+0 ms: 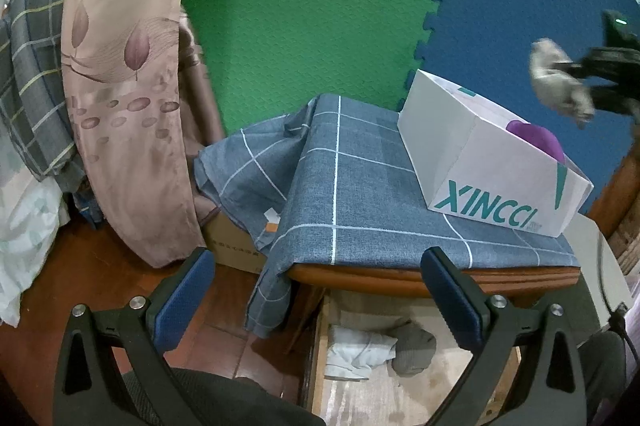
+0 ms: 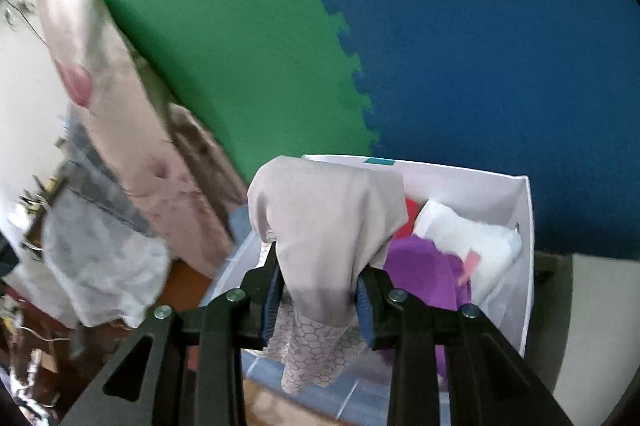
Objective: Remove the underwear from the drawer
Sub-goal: 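Carry the grey underwear into the shoe box and open the right gripper, then withdraw the right tool while the left tool reaches into the drawer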
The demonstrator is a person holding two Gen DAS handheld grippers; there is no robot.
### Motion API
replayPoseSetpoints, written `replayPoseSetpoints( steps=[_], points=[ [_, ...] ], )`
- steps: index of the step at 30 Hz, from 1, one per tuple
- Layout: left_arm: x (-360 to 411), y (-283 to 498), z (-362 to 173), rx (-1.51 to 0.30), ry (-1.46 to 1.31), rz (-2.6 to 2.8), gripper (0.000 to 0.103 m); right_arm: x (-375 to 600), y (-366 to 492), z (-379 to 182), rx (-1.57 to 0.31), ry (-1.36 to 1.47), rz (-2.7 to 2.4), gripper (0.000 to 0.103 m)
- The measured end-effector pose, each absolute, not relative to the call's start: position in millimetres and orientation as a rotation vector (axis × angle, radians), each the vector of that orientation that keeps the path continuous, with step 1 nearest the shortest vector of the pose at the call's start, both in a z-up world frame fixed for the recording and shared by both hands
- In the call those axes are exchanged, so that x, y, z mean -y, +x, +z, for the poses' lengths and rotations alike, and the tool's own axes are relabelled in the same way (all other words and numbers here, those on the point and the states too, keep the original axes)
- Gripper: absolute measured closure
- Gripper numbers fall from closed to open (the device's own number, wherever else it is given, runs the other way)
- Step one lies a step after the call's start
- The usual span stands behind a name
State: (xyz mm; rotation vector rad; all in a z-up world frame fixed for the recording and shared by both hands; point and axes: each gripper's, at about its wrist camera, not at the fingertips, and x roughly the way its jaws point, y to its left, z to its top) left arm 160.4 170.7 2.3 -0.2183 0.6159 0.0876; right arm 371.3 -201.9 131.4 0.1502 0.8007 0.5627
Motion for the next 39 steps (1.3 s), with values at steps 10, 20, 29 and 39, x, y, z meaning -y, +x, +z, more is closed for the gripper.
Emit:
replayPoseSetpoints(
  steps=[10,20,29,39],
  points=[
    [-167.7,163.0,2.4,-0.618,-0.203,0.076,0.001,159.6,444.0,72.4,-0.926,0.088,0.451,0.066],
    [-161.5,164.0,1.1,-0.626,-0.170,0.076,0.001,178.3,434.3,85.9,-0.816,0.206,0.442,0.047],
    [-153.9,164.8,-1.1,-0.659,-0.129,0.041,0.001,271.6,261.2,102.3,-0.510,0.216,0.498,0.031],
    [-91.1,175.2,-29.4,-0.827,0.061,-0.144,0.001,356.3,173.1,-29.7,-0.727,0.104,0.235,0.030]
  ],
)
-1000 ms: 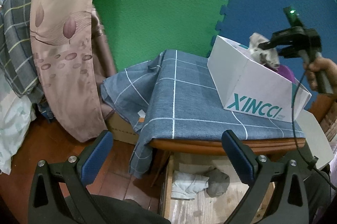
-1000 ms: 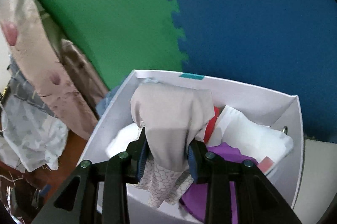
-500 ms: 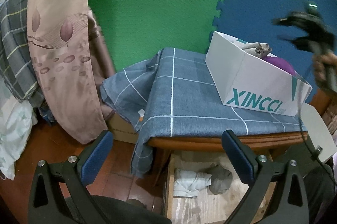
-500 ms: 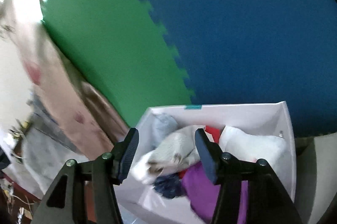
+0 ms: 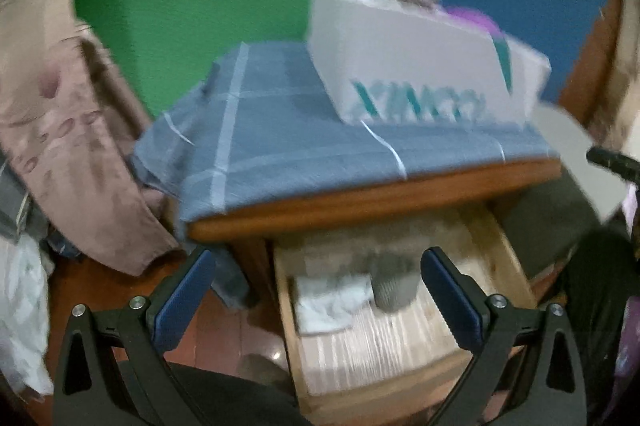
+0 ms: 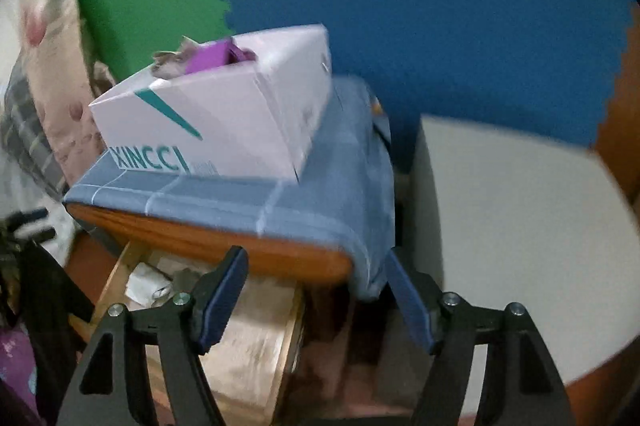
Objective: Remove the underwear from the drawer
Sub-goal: 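Withdraw the right tool while the left tool reaches into the drawer, then grasp the white cloth in the drawer with the left gripper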
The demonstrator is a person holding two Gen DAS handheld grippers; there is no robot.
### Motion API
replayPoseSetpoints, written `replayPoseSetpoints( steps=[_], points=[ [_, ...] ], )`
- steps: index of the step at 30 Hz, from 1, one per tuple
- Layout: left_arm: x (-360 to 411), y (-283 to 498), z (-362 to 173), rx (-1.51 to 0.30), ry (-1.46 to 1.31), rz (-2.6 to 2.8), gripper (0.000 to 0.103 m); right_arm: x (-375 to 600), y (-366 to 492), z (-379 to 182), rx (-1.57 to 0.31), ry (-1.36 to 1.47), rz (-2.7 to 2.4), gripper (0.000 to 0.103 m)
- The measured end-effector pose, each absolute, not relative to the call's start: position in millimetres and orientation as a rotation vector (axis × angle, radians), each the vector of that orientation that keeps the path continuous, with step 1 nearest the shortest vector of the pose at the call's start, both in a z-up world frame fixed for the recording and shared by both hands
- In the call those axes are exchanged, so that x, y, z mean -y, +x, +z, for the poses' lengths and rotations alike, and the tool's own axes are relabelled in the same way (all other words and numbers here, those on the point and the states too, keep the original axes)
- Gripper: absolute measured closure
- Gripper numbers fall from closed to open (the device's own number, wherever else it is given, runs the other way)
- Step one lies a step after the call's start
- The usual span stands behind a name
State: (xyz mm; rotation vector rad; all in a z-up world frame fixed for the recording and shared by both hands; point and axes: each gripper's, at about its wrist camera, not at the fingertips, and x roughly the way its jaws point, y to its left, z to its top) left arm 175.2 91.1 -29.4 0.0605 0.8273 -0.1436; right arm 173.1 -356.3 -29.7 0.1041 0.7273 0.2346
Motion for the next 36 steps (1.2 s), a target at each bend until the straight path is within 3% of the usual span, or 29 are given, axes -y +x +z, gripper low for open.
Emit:
replayPoseSetpoints(
  steps=[4,6,8,9,14,19,36],
  points=[
    [-46.0,181.4,-59.5,-0.924,0.264,-0.150,0.003,364.7,163.8,-29.2,-0.670,0.156,0.242,0.030],
    [-28.1,184.4,-76.8,-0.982,0.354,-0.177,0.013,362.5,165.6,-31.2,-0.689,0.166,0.247,0.030],
    [-10.7,190.6,-98.5,-1.070,0.439,-0.223,0.031,363.4,166.3,-32.5,-0.698,0.172,0.249,0.030],
    [-3.8,191.3,-107.4,-1.105,0.472,-0.243,0.032,364.9,164.1,-32.0,-0.690,0.176,0.258,0.030],
    [31.0,196.7,-152.2,-1.203,0.724,-0.351,0.028,377.0,160.8,-31.7,-0.681,0.227,0.274,0.030],
    [46.6,200.8,-183.2,-1.183,0.952,-0.437,0.022,388.8,160.0,-33.6,-0.679,0.289,0.285,0.030],
    [10.7,245.9,-244.3,-1.210,1.165,-0.519,0.015,379.1,169.7,-39.5,-0.737,0.279,0.293,0.030]
  ],
)
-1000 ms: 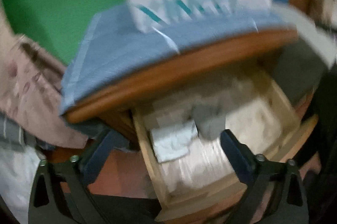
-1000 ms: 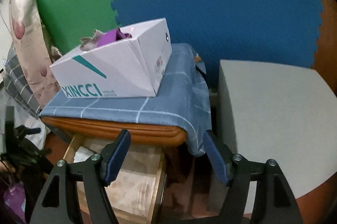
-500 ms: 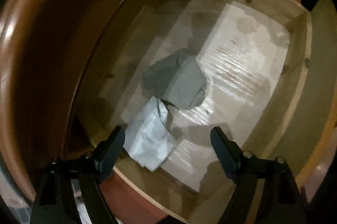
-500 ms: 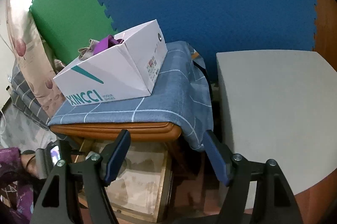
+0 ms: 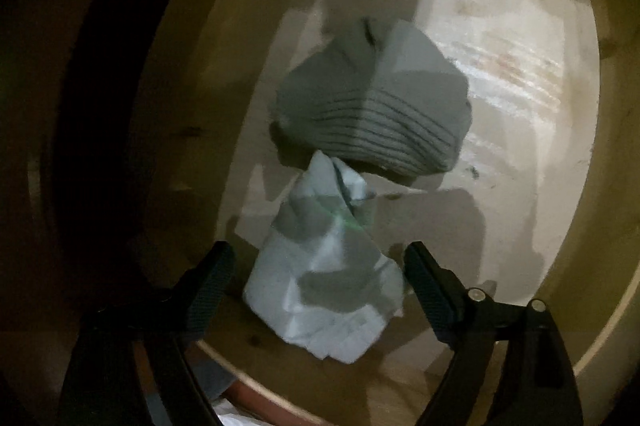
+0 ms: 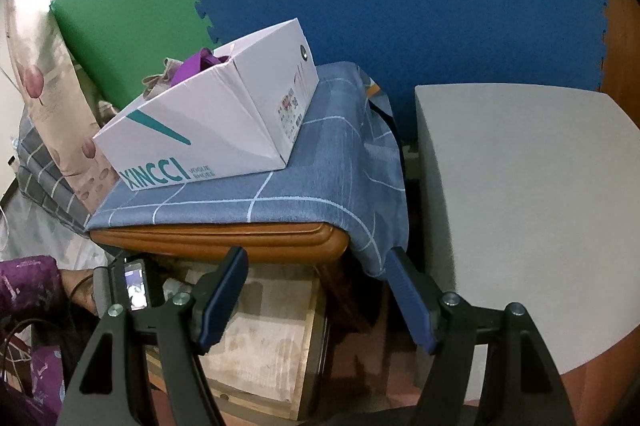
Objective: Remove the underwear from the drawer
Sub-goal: 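Grasp the white cloth in the drawer with the left gripper, then lift the white cloth into the shoe box and open the left gripper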
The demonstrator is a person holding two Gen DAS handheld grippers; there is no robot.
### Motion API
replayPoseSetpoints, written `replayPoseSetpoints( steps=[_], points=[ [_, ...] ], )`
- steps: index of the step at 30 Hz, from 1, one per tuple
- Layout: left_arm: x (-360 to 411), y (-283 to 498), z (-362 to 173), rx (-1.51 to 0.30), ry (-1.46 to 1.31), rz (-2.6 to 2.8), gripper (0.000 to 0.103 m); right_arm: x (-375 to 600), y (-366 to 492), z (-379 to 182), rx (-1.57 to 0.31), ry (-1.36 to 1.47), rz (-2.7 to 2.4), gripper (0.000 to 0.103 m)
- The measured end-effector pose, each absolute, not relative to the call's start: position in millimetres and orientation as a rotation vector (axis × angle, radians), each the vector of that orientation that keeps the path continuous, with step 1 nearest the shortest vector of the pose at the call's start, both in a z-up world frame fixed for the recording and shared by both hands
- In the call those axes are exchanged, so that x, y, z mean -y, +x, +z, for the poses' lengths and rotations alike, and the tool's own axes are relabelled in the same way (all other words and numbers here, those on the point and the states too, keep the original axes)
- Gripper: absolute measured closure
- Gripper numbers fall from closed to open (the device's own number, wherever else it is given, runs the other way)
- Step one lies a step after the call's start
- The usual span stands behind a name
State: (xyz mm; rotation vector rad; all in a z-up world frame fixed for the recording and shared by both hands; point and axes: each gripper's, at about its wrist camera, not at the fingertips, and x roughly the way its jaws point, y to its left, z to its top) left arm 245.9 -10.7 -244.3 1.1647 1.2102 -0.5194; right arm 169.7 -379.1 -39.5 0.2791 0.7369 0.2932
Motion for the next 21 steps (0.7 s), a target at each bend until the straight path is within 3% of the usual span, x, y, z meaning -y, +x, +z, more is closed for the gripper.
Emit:
replayPoseSetpoints(
  steps=[4,9,12,14,17,21],
  points=[
    [0.0,256.2,-250.4,-1.195,1.170,-0.547,0.003,374.7,171.2,-40.5,-0.751,0.261,0.291,0.030],
    [-12.9,271.6,-250.1,-1.255,1.068,-0.541,0.001,374.9,174.0,-42.0,-0.763,0.269,0.288,0.030],
    [-16.2,273.4,-246.3,-1.289,1.026,-0.572,0.019,375.4,174.3,-42.0,-0.763,0.273,0.289,0.030],
    [-16.5,268.9,-243.4,-1.307,1.007,-0.582,0.049,375.6,174.3,-42.2,-0.765,0.272,0.287,0.030],
    [-10.9,260.9,-239.7,-1.286,1.066,-0.563,0.059,376.4,174.6,-42.5,-0.767,0.278,0.288,0.030],
    [-3.3,253.1,-220.2,-1.259,1.017,-0.595,0.062,379.5,173.0,-42.0,-0.757,0.295,0.296,0.030]
  ],
)
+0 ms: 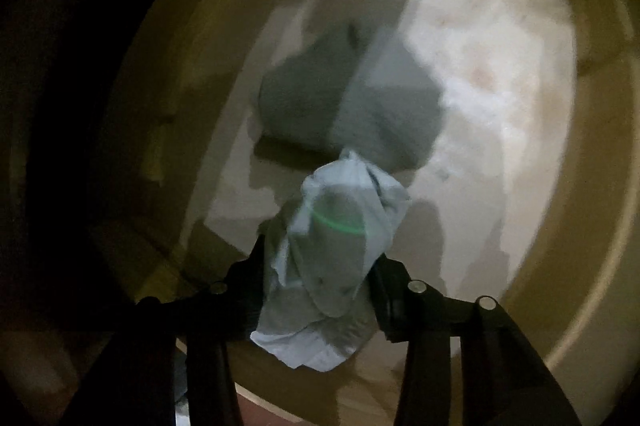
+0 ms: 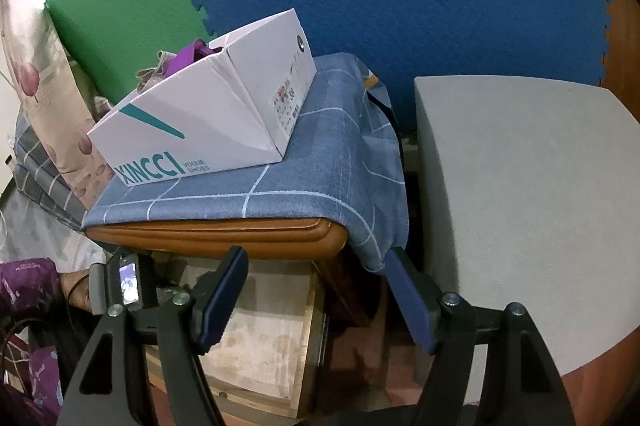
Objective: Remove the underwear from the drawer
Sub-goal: 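Lift the white cloth into the shoe box and open the left gripper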
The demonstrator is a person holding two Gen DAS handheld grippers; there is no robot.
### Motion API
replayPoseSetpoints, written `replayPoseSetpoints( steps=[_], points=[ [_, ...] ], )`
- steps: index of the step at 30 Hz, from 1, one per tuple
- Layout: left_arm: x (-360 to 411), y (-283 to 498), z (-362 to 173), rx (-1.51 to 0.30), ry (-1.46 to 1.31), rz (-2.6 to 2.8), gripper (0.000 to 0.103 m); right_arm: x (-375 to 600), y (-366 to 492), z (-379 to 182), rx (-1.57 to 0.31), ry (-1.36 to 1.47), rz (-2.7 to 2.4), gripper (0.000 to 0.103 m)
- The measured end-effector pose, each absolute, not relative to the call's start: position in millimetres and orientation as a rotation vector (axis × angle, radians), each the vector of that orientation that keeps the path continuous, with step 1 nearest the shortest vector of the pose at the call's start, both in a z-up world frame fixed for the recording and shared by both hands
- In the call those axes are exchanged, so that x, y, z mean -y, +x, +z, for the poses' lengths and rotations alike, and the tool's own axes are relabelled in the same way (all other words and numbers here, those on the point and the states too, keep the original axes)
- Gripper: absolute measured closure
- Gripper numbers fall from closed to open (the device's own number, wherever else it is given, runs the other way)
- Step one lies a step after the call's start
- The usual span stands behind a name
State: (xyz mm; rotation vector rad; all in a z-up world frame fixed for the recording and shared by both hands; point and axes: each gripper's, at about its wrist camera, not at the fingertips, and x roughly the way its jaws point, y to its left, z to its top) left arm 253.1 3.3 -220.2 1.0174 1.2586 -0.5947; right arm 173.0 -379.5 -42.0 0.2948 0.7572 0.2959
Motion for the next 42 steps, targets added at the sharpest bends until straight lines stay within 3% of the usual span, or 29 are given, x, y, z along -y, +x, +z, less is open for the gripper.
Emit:
replayPoseSetpoints(
  steps=[9,27,36,42],
  points=[
    [16.3,224.3,-136.1,-1.121,0.901,-0.687,0.061,386.8,169.8,-41.3,-0.736,0.329,0.299,0.030],
    [7.0,170.5,68.5,-0.866,0.325,-0.667,0.060,390.4,166.6,-38.3,-0.713,0.358,0.320,0.030],
    [14.5,225.2,154.9,-0.716,0.252,-0.535,0.059,395.4,164.7,-37.7,-0.699,0.382,0.333,0.030],
    [25.4,292.9,167.9,-0.675,0.351,-0.409,0.059,397.5,163.0,-37.3,-0.692,0.388,0.339,0.030]
  ],
)
